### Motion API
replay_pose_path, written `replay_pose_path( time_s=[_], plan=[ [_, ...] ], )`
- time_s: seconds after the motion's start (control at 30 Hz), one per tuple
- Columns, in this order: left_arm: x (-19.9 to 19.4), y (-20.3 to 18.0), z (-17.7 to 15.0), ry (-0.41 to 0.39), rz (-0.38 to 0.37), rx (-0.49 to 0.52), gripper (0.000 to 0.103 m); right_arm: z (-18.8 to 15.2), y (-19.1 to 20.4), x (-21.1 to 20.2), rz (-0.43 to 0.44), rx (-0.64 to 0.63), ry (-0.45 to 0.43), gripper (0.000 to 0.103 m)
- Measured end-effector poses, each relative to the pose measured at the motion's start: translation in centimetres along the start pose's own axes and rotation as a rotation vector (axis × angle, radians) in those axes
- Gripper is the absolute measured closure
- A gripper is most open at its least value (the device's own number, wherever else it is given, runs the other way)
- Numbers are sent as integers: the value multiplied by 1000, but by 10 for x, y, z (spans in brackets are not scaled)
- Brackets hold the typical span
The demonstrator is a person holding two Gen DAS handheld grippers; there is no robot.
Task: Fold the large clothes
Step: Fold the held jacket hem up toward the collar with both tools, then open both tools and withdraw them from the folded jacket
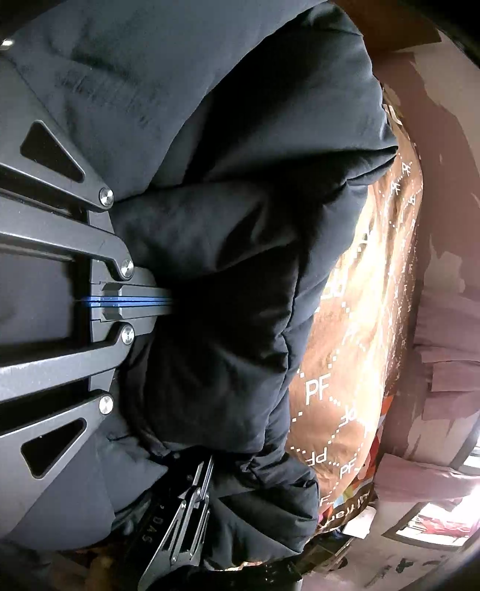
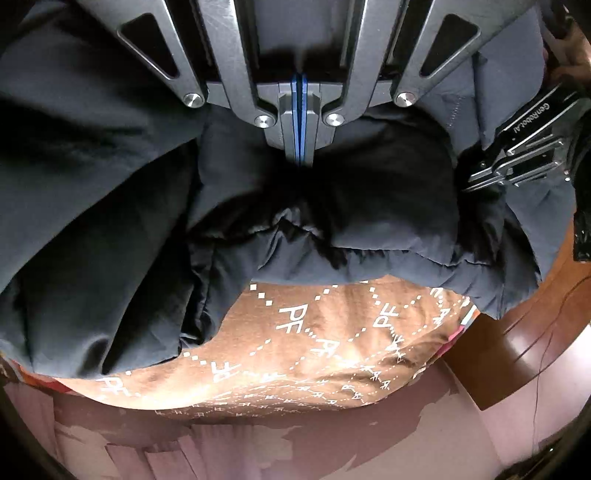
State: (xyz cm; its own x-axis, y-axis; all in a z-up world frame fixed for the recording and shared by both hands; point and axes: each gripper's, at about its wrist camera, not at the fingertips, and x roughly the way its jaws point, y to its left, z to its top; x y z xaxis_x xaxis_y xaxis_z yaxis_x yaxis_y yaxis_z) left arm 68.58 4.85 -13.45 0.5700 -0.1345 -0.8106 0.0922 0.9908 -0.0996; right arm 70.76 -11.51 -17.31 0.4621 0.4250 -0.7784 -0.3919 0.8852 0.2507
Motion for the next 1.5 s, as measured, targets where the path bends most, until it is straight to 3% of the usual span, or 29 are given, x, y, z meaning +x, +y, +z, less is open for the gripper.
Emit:
replay_pose_path(
  time_s=[0.17,0.4,0.63,0.83,0.9,0.93,1.03,1.17,1.23,1.4,1.47,1.5],
  plan=[
    [-7,8,-4,-28,-48,-29,103,0,2,3,-17,-5,-5,103],
    [-9,1,-8,-50,-10,1,103,-3,3,1,-14,-6,-27,103],
    [-29,14,-15,-127,-145,-68,103,-13,4,-15,6,-7,-106,101],
    [-50,14,-13,-175,-130,-87,103,-16,-1,-29,53,29,-159,100],
    [-60,16,-12,-207,-123,-96,103,-15,-1,-36,63,34,-174,94],
    [-62,16,-12,-217,-120,-102,103,-15,0,-42,63,33,-191,86],
    [-74,16,-13,-250,-108,-119,82,-16,5,-61,57,15,-251,65],
    [-91,9,-15,-305,-69,-109,62,-13,10,-75,39,-4,-270,64],
    [-99,6,-17,-324,-44,-111,46,-14,11,-82,29,-5,-285,52],
    [-118,-2,-21,-350,-16,-124,38,-20,8,-102,8,16,-313,43],
    [-125,-6,-23,-345,-11,-123,28,-22,6,-114,6,30,-326,34],
    [-130,-8,-25,-347,-8,-121,15,-23,6,-119,7,33,-334,24]
  ],
)
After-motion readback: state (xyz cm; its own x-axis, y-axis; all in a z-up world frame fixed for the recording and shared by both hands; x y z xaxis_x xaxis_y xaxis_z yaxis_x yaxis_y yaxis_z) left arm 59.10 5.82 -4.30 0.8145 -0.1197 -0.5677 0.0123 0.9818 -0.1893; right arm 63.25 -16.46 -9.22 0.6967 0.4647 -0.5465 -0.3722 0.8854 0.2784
